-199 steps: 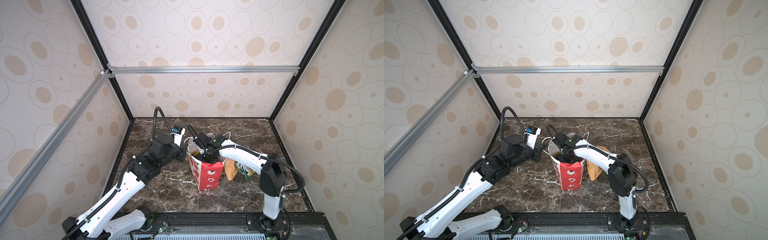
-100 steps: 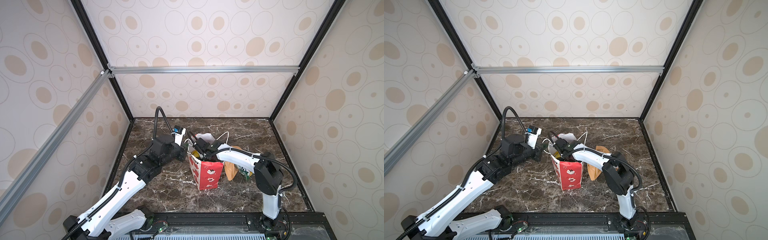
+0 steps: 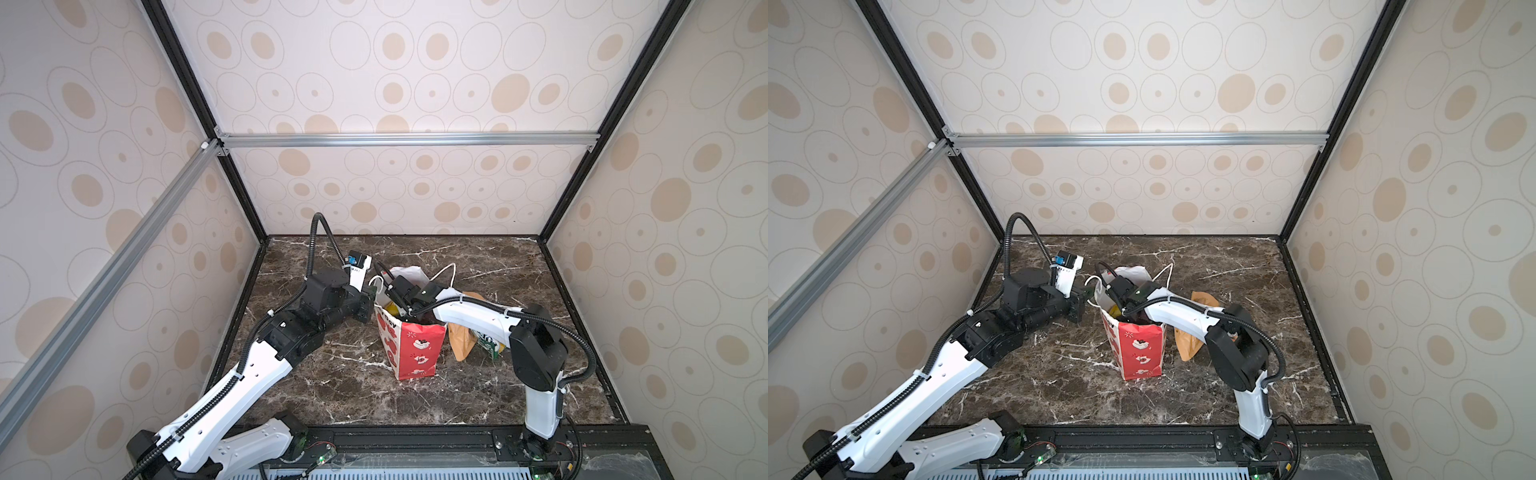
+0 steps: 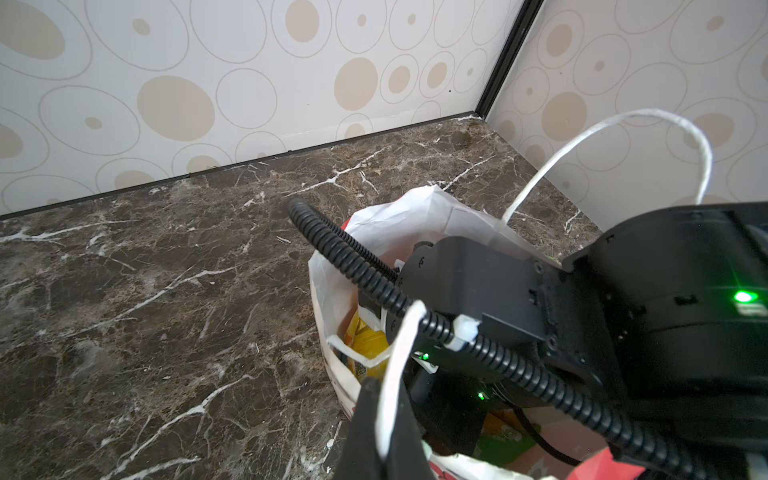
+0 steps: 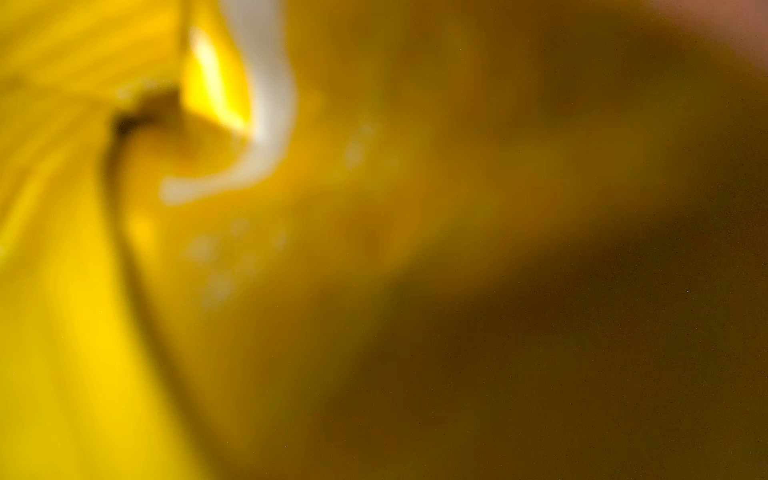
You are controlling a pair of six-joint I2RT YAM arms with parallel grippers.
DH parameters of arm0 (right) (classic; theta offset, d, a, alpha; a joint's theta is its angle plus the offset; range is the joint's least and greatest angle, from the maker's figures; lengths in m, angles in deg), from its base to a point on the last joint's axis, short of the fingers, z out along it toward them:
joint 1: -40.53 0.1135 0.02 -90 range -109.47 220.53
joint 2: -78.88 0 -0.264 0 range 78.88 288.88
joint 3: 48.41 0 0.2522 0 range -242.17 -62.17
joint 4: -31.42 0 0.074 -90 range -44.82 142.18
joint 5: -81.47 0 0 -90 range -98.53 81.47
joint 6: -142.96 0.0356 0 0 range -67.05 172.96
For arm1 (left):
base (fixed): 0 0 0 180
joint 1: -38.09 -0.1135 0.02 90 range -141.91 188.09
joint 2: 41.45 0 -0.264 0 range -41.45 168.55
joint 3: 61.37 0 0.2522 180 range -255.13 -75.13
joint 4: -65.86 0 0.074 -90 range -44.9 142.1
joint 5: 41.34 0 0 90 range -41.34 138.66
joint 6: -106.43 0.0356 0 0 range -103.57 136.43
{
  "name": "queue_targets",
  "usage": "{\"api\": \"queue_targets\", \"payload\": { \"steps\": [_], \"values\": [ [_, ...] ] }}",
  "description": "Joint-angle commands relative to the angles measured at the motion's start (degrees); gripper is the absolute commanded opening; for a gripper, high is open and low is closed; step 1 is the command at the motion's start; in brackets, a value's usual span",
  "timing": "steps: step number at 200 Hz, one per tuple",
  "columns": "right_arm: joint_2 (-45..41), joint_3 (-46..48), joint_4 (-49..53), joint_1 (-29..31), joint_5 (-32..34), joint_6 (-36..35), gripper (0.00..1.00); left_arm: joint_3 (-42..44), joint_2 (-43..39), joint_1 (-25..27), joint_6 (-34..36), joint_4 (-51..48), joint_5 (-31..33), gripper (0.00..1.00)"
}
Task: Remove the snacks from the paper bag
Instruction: 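Lift the yellow packet up out of the bag with the right gripper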
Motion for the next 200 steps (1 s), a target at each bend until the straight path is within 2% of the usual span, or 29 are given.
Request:
{"api": "queue_targets", "payload": {
  "steps": [1,27,89,152,200],
  "values": [
    [-3.6,0.1,0.8,0.5,0.5,0.2,0.05,-2.2,0.2,-0.5,-0.7,0.4,-0.1,0.03],
    [-7.0,-0.5,0.7,0.5,2.0,0.2,0.0,-2.0,0.1,-0.5,-0.8,0.4,-0.1,0.03],
    [-13.7,-4.0,0.7,0.5,6.1,0.0,0.0,-1.9,0.0,-0.5,-0.9,0.7,-0.2,0.03],
    [-19.8,-6.0,-2.4,0.5,14.2,-1.6,0.0,-1.8,-0.4,-0.5,-1.0,0.6,-0.2,0.03],
    [-20.5,-6.4,-2.0,0.5,14.3,-1.7,0.0,-1.7,-0.2,-0.5,-1.0,0.7,-0.3,0.03]
  ]
}}
